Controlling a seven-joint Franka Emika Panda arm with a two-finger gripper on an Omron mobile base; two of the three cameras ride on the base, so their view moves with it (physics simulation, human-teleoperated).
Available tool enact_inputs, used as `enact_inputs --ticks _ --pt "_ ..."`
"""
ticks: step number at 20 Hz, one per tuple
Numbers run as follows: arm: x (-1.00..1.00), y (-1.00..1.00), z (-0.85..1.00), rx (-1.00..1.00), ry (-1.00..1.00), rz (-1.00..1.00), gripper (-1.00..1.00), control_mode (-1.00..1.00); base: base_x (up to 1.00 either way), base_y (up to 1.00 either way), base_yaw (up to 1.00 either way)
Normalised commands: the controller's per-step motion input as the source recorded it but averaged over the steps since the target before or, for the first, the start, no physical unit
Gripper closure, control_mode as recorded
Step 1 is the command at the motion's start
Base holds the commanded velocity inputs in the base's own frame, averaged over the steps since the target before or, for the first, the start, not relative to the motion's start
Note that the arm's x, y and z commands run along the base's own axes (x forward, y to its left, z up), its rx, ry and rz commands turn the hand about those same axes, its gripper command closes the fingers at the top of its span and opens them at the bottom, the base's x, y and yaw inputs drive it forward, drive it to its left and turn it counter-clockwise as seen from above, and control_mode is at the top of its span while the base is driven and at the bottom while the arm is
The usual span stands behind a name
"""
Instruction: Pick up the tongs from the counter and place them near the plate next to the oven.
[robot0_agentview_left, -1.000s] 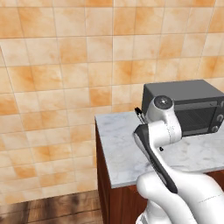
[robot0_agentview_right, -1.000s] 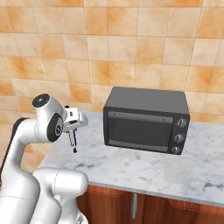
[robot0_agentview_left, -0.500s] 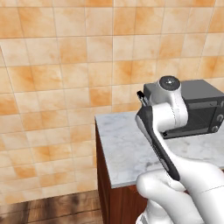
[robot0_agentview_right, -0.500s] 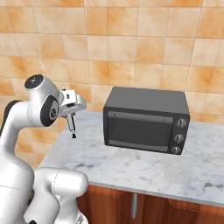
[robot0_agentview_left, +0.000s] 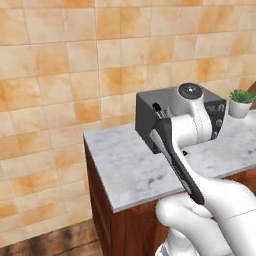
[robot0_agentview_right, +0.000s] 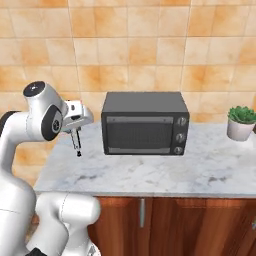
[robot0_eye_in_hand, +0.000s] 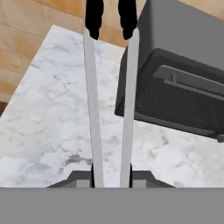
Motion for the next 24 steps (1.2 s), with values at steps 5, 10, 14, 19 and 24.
enact_inputs --ticks 5,10,14,19,24 --pt "0.00 0.00 0.00 0.00 0.00 0.00 1.00 1.00 -0.45 0.10 -0.84" --pt "0.00 0.00 0.00 0.00 0.00 0.00 1.00 1.00 -0.37 0.02 -0.93" --pt "0.00 0.00 0.00 0.00 0.00 0.00 1.00 1.00 -0.25 0.00 -0.97" --pt "0.00 0.00 0.00 0.00 0.00 0.00 1.00 1.00 -0.13 0.00 -0.99" --pt "0.00 0.00 0.00 0.00 0.00 0.00 1.00 1.00 0.00 0.00 -1.00"
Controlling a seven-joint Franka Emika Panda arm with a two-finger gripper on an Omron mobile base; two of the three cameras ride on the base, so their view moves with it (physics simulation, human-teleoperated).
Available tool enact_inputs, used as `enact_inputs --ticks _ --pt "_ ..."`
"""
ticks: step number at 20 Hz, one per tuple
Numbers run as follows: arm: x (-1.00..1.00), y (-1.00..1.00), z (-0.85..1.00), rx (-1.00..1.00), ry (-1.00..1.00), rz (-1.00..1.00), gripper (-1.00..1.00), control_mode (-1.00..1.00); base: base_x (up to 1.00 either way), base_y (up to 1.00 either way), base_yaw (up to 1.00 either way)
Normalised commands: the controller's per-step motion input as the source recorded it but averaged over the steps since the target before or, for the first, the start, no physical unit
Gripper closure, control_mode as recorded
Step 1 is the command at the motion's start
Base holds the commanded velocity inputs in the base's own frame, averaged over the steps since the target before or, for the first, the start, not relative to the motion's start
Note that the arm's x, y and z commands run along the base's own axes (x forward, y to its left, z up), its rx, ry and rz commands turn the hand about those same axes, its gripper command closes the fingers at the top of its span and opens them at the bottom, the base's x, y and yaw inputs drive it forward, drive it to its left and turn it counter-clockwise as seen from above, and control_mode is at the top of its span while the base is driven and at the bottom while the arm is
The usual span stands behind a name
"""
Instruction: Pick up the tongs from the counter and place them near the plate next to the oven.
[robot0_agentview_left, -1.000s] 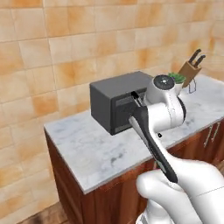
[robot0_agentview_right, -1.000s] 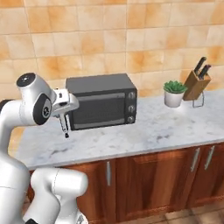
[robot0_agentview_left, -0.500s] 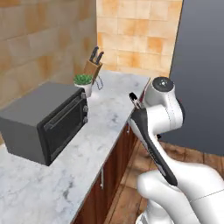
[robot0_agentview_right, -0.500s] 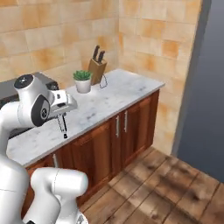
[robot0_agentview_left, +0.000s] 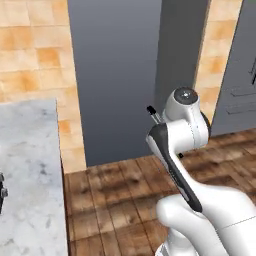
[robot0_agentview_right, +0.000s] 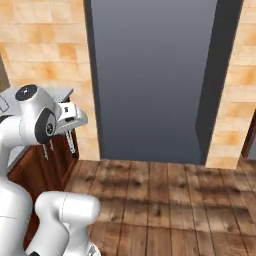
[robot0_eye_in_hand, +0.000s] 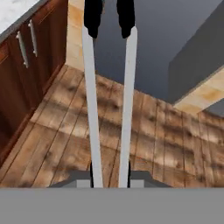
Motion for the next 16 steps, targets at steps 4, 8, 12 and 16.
enact_inputs --ticks 4,8,12,16 --pt "0.00 0.00 0.00 0.00 0.00 0.00 1.00 1.00 0.00 0.00 -0.99" --pt "0.00 0.00 0.00 0.00 0.00 0.00 1.00 1.00 0.00 0.00 -0.98" --pt "0.00 0.00 0.00 0.00 0.00 0.00 1.00 1.00 0.19 0.00 -0.91" --pt "0.00 0.00 0.00 0.00 0.00 0.00 1.00 1.00 0.46 0.00 -0.82"
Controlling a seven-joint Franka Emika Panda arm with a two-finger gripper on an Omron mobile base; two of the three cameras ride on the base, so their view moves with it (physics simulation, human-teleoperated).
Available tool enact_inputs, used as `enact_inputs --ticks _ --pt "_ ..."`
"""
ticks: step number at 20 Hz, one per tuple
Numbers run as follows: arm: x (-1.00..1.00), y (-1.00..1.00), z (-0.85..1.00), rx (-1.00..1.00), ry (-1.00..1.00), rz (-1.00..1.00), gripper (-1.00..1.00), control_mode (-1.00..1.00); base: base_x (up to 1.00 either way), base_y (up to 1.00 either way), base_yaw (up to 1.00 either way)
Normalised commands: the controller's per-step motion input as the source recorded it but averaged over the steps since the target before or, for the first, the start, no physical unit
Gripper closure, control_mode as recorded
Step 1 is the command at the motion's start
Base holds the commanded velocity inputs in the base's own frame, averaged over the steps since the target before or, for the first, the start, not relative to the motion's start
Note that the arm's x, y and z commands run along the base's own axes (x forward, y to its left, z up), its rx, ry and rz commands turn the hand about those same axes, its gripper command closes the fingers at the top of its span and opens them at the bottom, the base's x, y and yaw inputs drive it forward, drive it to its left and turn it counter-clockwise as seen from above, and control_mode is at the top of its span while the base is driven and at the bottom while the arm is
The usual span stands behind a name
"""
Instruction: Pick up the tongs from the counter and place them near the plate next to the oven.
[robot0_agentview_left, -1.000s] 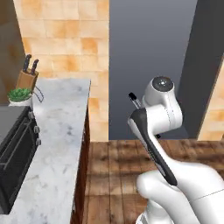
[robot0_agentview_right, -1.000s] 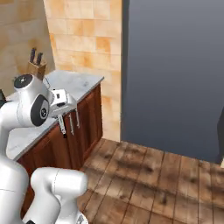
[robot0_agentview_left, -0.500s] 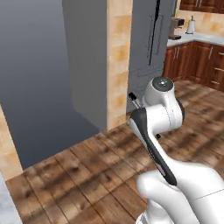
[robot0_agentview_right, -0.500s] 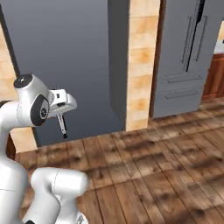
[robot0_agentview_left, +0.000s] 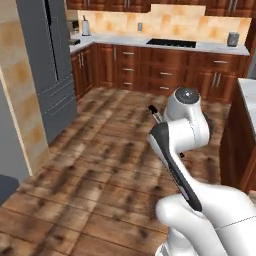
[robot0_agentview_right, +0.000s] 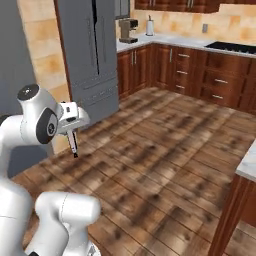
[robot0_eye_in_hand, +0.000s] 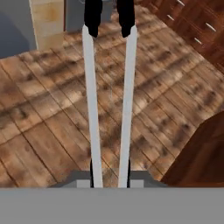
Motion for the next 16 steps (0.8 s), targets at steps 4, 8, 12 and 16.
enact_inputs --ticks 4,8,12,16 --pt "0.00 0.00 0.00 0.00 0.00 0.00 1.00 1.00 0.77 0.00 -0.70" --pt "0.00 0.00 0.00 0.00 0.00 0.00 1.00 1.00 1.00 0.02 -0.53" --pt "0.00 0.00 0.00 0.00 0.00 0.00 1.00 1.00 1.00 0.14 -0.41" --pt "0.00 0.00 0.00 0.00 0.00 0.00 1.00 1.00 1.00 0.30 -0.38"
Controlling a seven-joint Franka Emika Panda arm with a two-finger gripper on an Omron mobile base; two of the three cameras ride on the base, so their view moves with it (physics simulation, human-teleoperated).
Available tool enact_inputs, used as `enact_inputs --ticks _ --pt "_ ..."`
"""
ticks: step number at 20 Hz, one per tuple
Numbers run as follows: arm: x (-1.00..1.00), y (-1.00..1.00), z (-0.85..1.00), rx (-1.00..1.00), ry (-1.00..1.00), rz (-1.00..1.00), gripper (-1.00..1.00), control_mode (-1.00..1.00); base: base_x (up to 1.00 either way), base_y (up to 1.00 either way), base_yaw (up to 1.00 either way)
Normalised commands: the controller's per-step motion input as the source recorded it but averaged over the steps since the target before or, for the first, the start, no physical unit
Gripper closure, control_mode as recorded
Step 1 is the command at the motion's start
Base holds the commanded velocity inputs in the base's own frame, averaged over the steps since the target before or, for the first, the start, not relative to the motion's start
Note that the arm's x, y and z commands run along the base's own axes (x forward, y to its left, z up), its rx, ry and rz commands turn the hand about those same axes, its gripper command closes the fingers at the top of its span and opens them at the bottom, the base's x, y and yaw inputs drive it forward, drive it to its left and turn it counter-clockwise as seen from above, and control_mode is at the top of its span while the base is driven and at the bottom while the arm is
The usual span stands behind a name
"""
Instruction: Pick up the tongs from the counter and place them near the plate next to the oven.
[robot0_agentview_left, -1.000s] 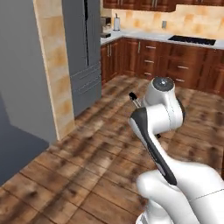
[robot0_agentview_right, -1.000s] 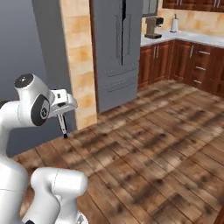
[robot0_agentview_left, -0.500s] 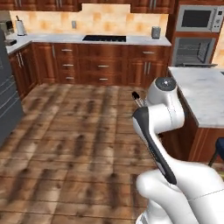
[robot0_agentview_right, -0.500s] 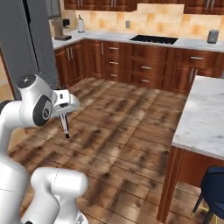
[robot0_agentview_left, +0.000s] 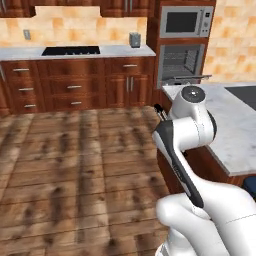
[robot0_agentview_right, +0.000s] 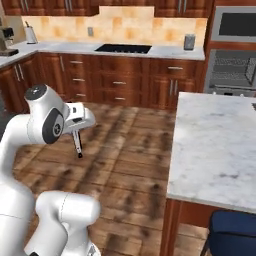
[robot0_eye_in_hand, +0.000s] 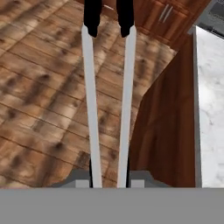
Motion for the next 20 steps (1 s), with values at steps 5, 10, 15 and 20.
enact_inputs --ticks 5,10,15,20 --pt "0.00 0.00 0.00 0.00 0.00 0.00 1.00 1.00 1.00 0.61 -0.33" --pt "0.00 0.00 0.00 0.00 0.00 0.00 1.00 1.00 1.00 0.68 -0.19" --pt "0.00 0.00 0.00 0.00 0.00 0.00 1.00 1.00 1.00 0.46 -0.09" --pt "0.00 0.00 0.00 0.00 0.00 0.00 1.00 1.00 1.00 0.19 -0.01"
